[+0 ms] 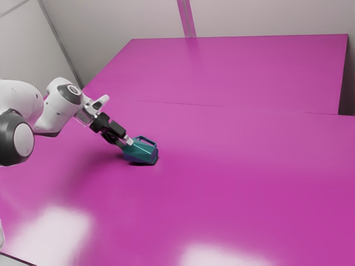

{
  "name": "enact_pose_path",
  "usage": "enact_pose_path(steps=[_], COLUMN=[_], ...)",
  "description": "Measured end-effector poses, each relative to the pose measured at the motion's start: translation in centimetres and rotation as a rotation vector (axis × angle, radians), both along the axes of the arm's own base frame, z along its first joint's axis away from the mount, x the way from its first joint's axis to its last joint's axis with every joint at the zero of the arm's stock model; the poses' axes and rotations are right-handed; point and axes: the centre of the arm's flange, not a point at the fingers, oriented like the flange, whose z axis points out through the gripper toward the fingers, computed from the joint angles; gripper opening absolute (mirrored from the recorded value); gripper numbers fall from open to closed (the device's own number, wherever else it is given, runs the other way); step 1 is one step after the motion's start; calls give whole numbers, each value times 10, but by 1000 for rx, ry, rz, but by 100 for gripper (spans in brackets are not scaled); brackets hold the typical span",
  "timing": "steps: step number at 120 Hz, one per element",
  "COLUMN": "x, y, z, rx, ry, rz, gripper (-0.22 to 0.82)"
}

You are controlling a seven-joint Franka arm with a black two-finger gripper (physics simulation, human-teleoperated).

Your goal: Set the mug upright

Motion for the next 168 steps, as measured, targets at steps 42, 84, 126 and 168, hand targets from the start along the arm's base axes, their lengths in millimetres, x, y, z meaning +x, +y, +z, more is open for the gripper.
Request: enact_pose_path(steps=[42, 84, 126, 168], x=[2, 6, 6, -1], y=[-12, -25, -52, -74], z=[-7, -3, 33, 71], rx=[-42, -57, -68, 89], ry=[-58, -100, -150, -187], rz=[-70, -105, -132, -203], gripper=[36, -5, -16, -18])
